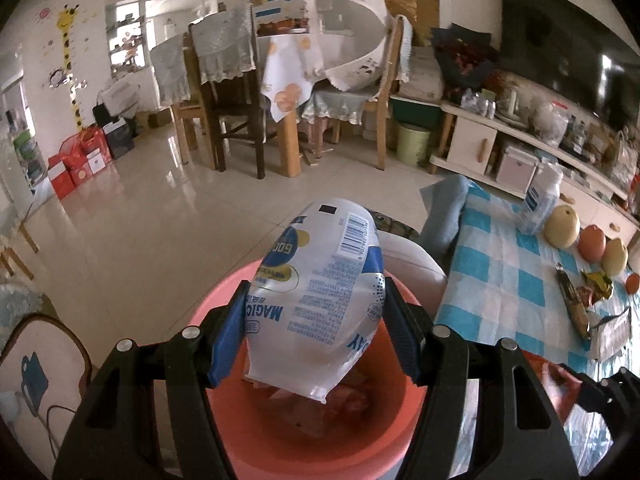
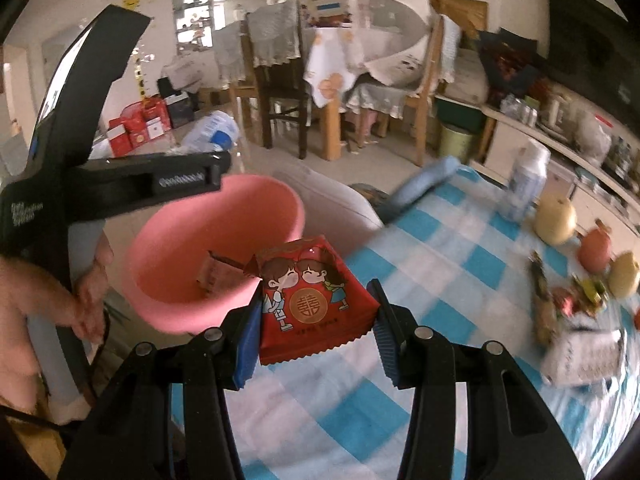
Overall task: Collect trash
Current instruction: 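Lift both held packets and carry them over the pink bucket, then open the left tool over the bucket while the right tool releases the red snack bag, then move both empty tools back over the table toward the remaining packets, then grasp the white printed packet with the left tool while the right tool approaches the second Magicday packet, then hold the printed packet in the left tool while the right tool grasps the Magicday packet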
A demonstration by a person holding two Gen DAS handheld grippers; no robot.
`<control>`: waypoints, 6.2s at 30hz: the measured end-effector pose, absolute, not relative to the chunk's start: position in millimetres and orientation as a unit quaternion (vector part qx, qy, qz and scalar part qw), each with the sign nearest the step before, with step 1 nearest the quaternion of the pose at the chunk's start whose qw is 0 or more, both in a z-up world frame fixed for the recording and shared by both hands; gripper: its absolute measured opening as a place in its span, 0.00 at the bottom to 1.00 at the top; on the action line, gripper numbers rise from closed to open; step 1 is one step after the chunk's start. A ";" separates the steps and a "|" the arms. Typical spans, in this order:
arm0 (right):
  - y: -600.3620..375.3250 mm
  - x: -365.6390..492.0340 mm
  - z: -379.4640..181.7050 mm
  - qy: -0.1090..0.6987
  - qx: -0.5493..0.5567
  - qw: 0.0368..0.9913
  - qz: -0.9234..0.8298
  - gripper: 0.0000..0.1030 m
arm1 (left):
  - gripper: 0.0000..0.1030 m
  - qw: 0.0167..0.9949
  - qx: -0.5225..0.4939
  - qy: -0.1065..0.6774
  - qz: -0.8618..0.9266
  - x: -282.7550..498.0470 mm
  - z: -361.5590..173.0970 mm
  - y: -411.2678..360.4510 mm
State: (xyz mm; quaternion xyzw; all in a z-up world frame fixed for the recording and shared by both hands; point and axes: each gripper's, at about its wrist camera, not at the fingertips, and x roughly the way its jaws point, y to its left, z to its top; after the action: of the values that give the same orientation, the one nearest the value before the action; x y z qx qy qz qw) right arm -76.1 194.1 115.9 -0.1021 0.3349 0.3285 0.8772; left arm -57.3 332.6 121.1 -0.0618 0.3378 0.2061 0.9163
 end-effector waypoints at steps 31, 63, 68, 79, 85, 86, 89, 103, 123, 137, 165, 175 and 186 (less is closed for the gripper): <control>189.9 -72.6 99.1 0.330 -0.109 0.897 0.273 0.88 | 0.87 0.894 -0.045 0.356 0.266 -53.9 115.5 350.4; 93.6 -81.6 79.4 0.366 -0.066 0.902 0.221 0.91 | 0.88 0.907 0.069 0.361 0.205 -23.1 107.8 258.6; 78.5 -81.1 76.0 0.371 -0.056 0.901 0.217 0.91 | 0.89 0.908 0.088 0.362 0.193 -17.7 104.5 242.5; 43.6 -81.9 80.5 0.371 -0.038 0.904 0.208 0.91 | 0.89 0.907 0.124 0.365 0.173 -9.1 96.7 213.2; 27.8 -81.8 82.2 0.370 -0.032 0.906 0.202 0.91 | 0.89 0.910 0.141 0.360 0.153 -6.3 94.7 194.4; 25.6 -81.9 82.4 0.370 -0.032 0.906 0.202 0.91 | 0.89 0.911 0.142 0.358 0.150 -6.2 94.9 191.9; 18.6 -82.3 83.1 0.370 -0.031 0.907 0.199 0.91 | 0.89 0.913 0.147 0.354 0.142 -5.3 95.3 184.6; -28.6 -82.1 91.7 0.365 -0.007 0.914 0.179 0.91 | 0.89 0.923 0.179 0.333 0.072 -5.1 94.7 137.2; -145.9 -66.2 110.8 0.371 0.054 0.919 0.122 0.91 | 0.89 0.916 0.209 0.327 -0.100 -7.4 76.2 41.2; -199.4 -24.9 57.9 0.440 0.099 0.888 0.090 0.91 | 0.88 0.879 0.295 0.324 -0.187 2.9 37.9 -32.1; -203.6 1.6 43.1 0.454 0.133 0.878 0.076 0.91 | 0.68 0.861 0.256 0.370 -0.237 32.1 22.3 -58.9; -204.4 6.5 36.2 0.460 0.136 0.875 0.069 0.91 | 0.63 0.874 0.157 0.411 -0.205 39.2 31.2 -24.3; -190.0 15.3 31.6 0.461 0.133 0.874 0.073 0.91 | 0.58 0.888 0.128 0.405 -0.176 33.9 42.8 11.3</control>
State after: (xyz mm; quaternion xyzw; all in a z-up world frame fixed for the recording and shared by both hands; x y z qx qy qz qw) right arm 15.3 -190.0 31.6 0.1326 0.4609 0.0733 0.8744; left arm 33.9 11.3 42.8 0.1277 0.4050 -0.1763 0.8880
